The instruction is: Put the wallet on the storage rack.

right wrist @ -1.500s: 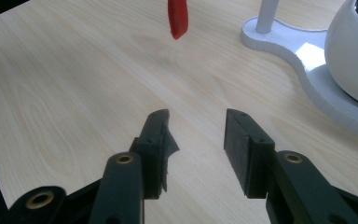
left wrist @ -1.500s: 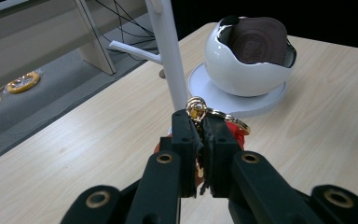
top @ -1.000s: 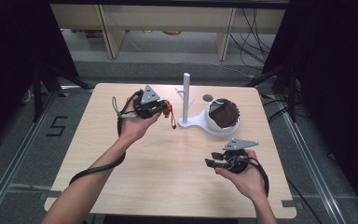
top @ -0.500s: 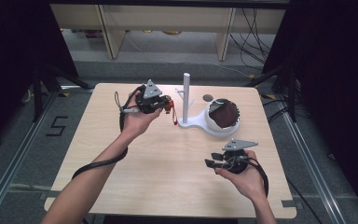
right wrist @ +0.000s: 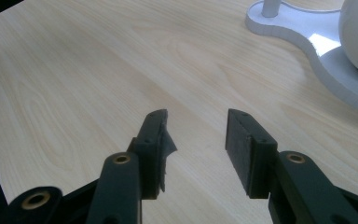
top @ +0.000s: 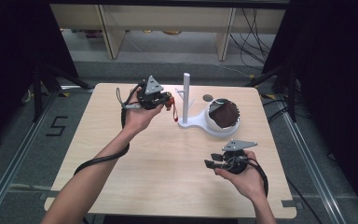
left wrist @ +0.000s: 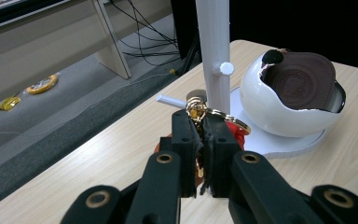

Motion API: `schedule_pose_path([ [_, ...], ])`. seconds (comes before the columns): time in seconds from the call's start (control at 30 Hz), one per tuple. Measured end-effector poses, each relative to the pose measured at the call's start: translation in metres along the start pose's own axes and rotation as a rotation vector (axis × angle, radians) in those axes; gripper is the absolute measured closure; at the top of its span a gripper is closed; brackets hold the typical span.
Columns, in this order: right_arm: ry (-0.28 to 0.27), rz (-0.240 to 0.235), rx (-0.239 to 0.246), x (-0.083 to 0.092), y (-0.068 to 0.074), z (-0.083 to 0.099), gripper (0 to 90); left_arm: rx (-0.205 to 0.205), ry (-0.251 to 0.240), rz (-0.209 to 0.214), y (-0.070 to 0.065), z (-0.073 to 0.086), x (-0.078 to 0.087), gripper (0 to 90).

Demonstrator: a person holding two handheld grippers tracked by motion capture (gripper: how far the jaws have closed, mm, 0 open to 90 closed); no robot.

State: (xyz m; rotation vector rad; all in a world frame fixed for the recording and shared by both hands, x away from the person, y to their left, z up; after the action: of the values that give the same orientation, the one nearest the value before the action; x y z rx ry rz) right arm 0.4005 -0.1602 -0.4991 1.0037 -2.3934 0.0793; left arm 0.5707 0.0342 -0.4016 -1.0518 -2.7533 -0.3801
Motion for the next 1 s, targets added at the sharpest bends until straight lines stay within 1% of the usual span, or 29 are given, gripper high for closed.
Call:
schedule_pose_path([
  [0.03,0.006,-0.005,-0.002,0.001,0.0,0.0,59.3,0.015,-0.013,-0.003,-0.001,-0.001,-0.001,83.9],
  [0.13,0.003,-0.002,0.002,0.001,-0.001,0.0,59.3,0.007,-0.006,-0.003,0.0,-0.002,-0.002,83.9],
  [0.17,0.002,-0.003,0.003,0.001,-0.001,0.0,59.2,0.016,-0.015,-0.008,0.0,-0.004,-0.003,83.9],
  [0.23,0.004,-0.001,0.004,0.001,-0.002,0.001,59.2,0.011,-0.011,-0.009,0.001,-0.004,-0.004,83.9],
  [0.27,0.005,-0.002,0.001,0.001,-0.001,0.001,59.1,0.016,-0.014,-0.01,0.001,-0.005,-0.005,83.9],
  [0.3,0.002,-0.001,0.015,0.001,-0.002,0.001,59.0,0.003,-0.003,-0.009,0.002,-0.005,-0.004,83.9],
  [0.33,0.002,-0.001,0.015,0.001,-0.002,0.001,59.0,0.003,-0.003,-0.009,0.002,-0.005,-0.004,83.9],
  [0.37,0.01,-0.01,-0.011,0.0,0.001,0.002,58.9,0.013,-0.011,-0.014,0.002,-0.006,-0.007,83.9],
  [0.4,0.001,-0.005,-0.013,0.0,0.001,0.002,58.8,0.013,-0.011,-0.014,0.002,-0.006,-0.007,83.9],
  [0.43,0.0,-0.005,-0.013,-0.001,0.001,0.002,58.8,0.024,-0.011,-0.011,0.002,-0.007,-0.009,83.9],
  [0.47,0.008,-0.007,-0.006,0.0,0.0,0.002,58.7,0.024,-0.011,-0.011,0.002,-0.007,-0.009,83.9],
  [0.5,0.007,-0.008,-0.007,0.0,0.0,0.002,58.7,0.015,-0.003,-0.011,0.002,-0.007,-0.009,83.9],
  [0.53,0.007,-0.008,-0.007,0.0,0.0,0.002,58.7,0.026,-0.011,-0.014,0.002,-0.008,-0.01,83.9],
  [0.57,0.008,-0.009,-0.009,0.0,0.0,0.003,58.5,0.017,-0.004,-0.014,0.003,-0.009,-0.011,83.9],
  [0.6,0.007,-0.009,-0.006,-0.001,0.0,0.003,58.5,0.017,-0.004,-0.014,0.003,-0.009,-0.011,83.9],
  [0.63,0.011,-0.009,-0.011,0.0,0.001,0.003,58.4,0.028,-0.014,-0.018,0.002,-0.011,-0.013,83.9],
  [0.7,0.011,-0.009,-0.004,-0.001,-0.001,0.003,58.4,0.021,-0.016,-0.025,0.003,-0.012,-0.013,83.9],
  [0.8,0.014,-0.012,-0.006,-0.001,-0.001,0.004,58.3,0.019,-0.013,-0.027,0.003,-0.013,-0.014,83.9],
  [0.83,0.016,-0.013,-0.007,-0.001,0.0,0.004,58.3,0.004,-0.003,-0.025,0.003,-0.013,-0.013,83.9],
  [0.93,0.018,-0.015,-0.013,-0.001,0.0,0.005,58.3,0.013,-0.012,-0.027,0.002,-0.015,-0.014,83.8],
  [1.0,0.022,-0.013,-0.012,-0.001,0.0,0.005,58.2,0.003,-0.012,-0.027,0.002,-0.016,-0.014,83.9],
])
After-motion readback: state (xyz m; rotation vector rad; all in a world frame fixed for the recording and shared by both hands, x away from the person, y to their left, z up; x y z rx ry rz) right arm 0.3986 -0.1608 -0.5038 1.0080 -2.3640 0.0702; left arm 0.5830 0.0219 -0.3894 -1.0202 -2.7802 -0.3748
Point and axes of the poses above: each handheld gripper's, and its own axes: x roughly backward along the jaws, z roughly out of its underside, y roughly to its left, the point moved 9 cm from there along -x, roughly forward along the jaws, and after that the axes turned 11 degrees about -y, right-handed, at the moved point
